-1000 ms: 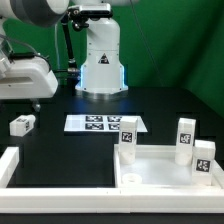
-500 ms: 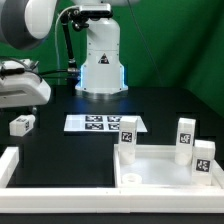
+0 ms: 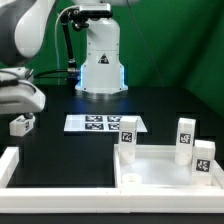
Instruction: Assemble square table
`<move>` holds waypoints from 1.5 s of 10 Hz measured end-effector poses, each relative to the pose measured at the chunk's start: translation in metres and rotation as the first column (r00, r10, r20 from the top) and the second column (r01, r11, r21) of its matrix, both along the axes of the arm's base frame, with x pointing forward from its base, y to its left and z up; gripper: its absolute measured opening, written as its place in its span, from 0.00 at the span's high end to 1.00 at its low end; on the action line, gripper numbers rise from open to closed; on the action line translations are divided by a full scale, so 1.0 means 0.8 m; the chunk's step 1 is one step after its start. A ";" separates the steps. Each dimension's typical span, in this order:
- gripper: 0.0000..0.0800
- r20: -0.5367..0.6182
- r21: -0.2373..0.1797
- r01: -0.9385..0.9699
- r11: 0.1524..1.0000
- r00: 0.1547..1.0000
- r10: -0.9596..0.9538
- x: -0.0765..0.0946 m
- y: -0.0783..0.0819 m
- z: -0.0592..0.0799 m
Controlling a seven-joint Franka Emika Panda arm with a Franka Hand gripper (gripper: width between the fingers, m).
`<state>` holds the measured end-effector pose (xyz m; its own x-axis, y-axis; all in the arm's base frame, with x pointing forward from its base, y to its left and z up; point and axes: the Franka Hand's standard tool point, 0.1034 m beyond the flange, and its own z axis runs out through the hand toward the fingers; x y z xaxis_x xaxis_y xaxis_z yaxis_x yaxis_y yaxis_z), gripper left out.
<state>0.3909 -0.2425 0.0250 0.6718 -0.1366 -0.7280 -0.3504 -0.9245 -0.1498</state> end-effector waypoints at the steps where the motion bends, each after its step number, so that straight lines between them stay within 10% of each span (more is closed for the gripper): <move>1: 0.19 -0.026 -0.004 0.011 1.000 1.000 -0.011 -0.008 0.004 -0.011; 6: 0.22 -0.045 -0.005 0.018 1.000 0.999 -0.018 -0.012 0.016 -0.018; 8: 0.64 -0.045 -0.005 0.018 1.000 0.999 -0.018 -0.012 0.015 -0.018; 15: 0.64 -0.035 -0.008 0.000 1.000 0.999 0.000 -0.009 0.015 -0.018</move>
Offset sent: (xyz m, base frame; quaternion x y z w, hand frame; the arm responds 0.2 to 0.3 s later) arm 0.0000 0.0000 0.0000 0.0000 0.0000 0.0000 1.0000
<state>0.3839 -0.2301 0.0104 0.6457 -0.1428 -0.7501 -0.3555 -0.9256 -0.1298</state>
